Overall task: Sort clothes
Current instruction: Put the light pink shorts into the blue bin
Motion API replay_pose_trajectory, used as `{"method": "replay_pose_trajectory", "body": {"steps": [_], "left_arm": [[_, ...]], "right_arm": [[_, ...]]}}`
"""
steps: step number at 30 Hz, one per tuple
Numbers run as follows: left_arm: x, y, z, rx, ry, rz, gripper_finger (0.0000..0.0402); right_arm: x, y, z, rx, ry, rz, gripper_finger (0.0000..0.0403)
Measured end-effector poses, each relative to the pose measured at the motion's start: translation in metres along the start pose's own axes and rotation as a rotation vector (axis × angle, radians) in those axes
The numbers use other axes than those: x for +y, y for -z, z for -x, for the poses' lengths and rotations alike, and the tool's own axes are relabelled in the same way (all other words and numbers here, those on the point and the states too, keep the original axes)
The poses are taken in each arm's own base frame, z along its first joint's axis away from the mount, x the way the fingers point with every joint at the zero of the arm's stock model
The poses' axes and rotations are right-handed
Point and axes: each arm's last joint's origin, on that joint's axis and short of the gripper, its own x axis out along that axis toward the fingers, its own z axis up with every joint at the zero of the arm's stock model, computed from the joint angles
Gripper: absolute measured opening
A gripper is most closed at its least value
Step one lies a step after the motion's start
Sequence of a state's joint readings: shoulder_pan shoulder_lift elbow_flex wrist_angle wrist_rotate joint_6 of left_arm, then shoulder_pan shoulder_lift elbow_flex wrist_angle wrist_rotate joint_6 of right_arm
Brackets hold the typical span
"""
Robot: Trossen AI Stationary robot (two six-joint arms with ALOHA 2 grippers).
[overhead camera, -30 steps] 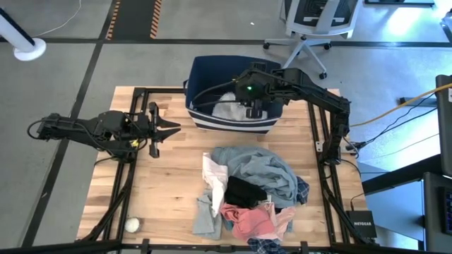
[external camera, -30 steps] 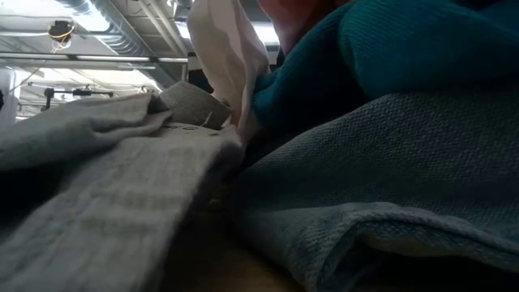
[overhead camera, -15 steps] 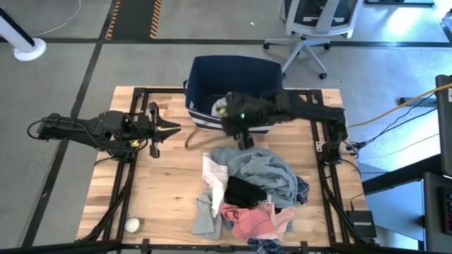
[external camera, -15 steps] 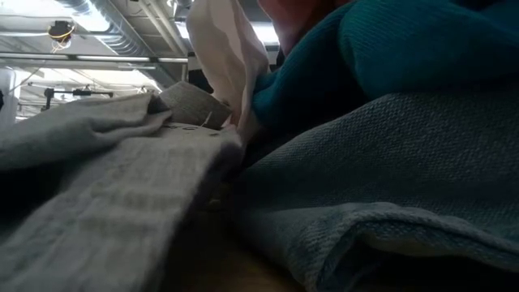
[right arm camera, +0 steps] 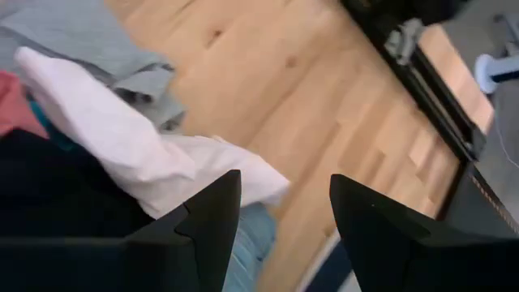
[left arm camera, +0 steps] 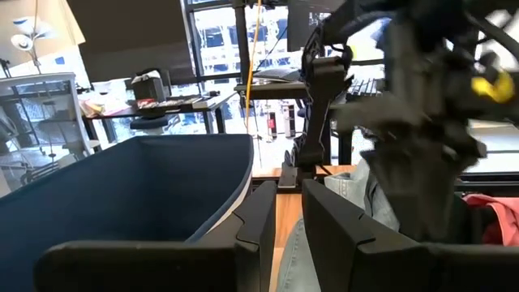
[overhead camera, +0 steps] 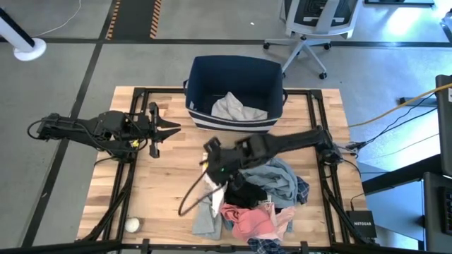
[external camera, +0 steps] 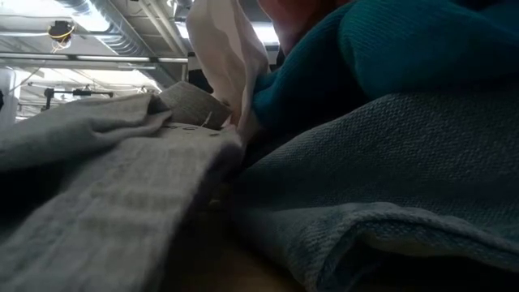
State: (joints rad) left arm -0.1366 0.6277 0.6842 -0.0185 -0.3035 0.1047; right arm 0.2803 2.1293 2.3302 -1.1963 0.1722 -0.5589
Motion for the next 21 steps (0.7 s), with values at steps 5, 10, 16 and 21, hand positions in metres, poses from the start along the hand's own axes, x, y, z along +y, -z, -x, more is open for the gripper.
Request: {"method": "replay_pose_trajectory", "body": {"steps": [5,10,16,21], "left_arm": [[0.000,0.000,0.000,0.000,0.000,0.000,0.0059],[0.000,0.000,0.000,0.000,0.000,0.000,0.0059],[0.000,0.000,0.000,0.000,0.000,0.000,0.0059],[0.000,0.000,0.000,0.000,0.000,0.000,0.0059]], "right_arm": [[0.015,-0.008,-0.030,0.036,-0.037,0.030,0.0209],[0.025,-0.010,-0.057,0.077,-0.068,0.051,0.0209],[0.029,-0.009,-0.075,0.108,-0.089,0.069,0.0209],[0.030,-0.008,-0.081,0.121,-0.081,-0.111,0.0209]]}}
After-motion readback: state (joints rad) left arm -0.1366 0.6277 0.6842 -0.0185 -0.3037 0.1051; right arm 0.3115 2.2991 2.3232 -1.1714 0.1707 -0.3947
